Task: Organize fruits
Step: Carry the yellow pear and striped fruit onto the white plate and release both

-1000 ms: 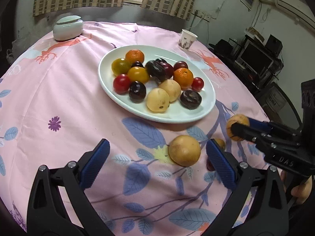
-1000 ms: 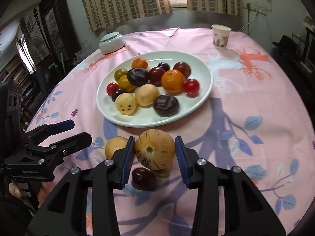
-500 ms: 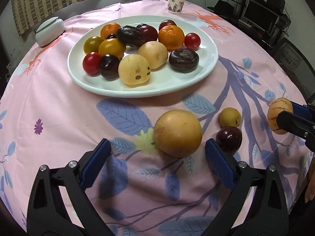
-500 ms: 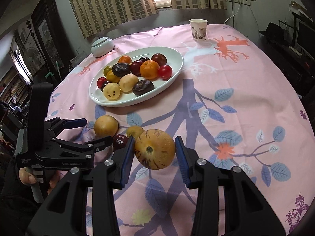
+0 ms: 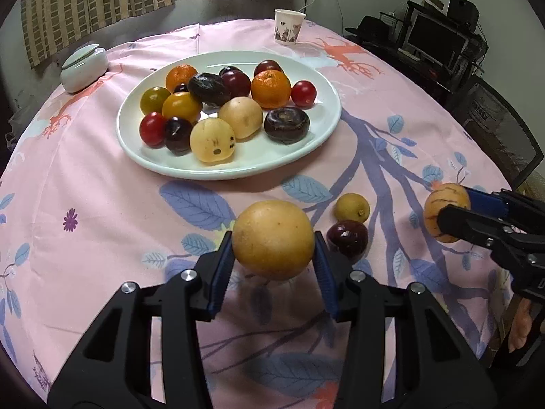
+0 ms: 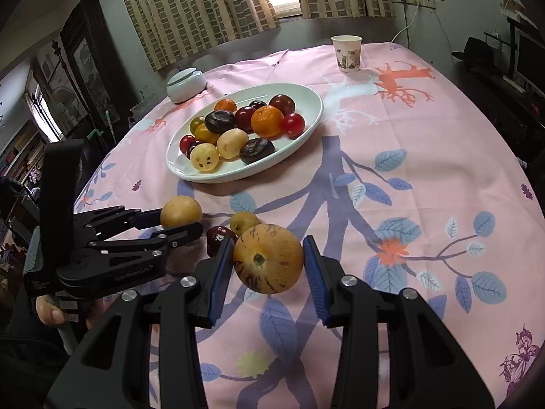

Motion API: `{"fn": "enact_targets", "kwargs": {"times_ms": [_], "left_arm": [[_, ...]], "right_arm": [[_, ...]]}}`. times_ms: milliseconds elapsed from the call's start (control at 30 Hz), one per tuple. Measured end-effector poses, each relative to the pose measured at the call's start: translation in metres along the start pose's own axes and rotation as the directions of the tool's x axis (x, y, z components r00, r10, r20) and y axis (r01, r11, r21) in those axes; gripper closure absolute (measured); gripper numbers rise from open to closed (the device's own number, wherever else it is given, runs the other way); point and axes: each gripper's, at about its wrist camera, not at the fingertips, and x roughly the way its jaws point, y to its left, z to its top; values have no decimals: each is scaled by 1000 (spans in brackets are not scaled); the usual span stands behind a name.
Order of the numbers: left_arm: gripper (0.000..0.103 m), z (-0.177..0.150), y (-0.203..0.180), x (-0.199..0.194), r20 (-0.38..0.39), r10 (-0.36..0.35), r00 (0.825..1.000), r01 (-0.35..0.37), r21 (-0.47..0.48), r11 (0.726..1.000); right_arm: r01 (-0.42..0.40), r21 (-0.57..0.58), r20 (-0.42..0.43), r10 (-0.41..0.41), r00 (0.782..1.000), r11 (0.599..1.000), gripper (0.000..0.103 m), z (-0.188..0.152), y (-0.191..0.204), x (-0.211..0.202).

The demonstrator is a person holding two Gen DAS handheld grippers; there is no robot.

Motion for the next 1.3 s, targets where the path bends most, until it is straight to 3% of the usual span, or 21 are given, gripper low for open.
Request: {"fn": "enact_targets", "kwargs": {"times_ms": [233,533,700,900,1033,1300], "left_arm": [[57,22,24,-30,40,21,999,-19,-44,999],[57,87,60,-46,104,50,993,-40,-99,994],[57,149,70,-14,76,56,996,-45,-140,989],[57,209,81,58,-20,77,997,-79,-206,975],[57,216,83,92,-75,67,995,-82,-215,973],[56,222,83,113,-90,66,994,-83,-208,975]], "right_arm": [[-21,-36,-25,20,999,999,61,9,9,6],[-9,-99,2,9,1000,995,61,52,21,9],[-23,-109,-13,22,1000,994,61,106,24,40],[-2,-54,17,3,1000,999,61,174,2,106],[-48,-26,-31,47,998,999,61,179,-8,132],[-35,-53,-33,33,999,998,61,177,-8,139]]}}
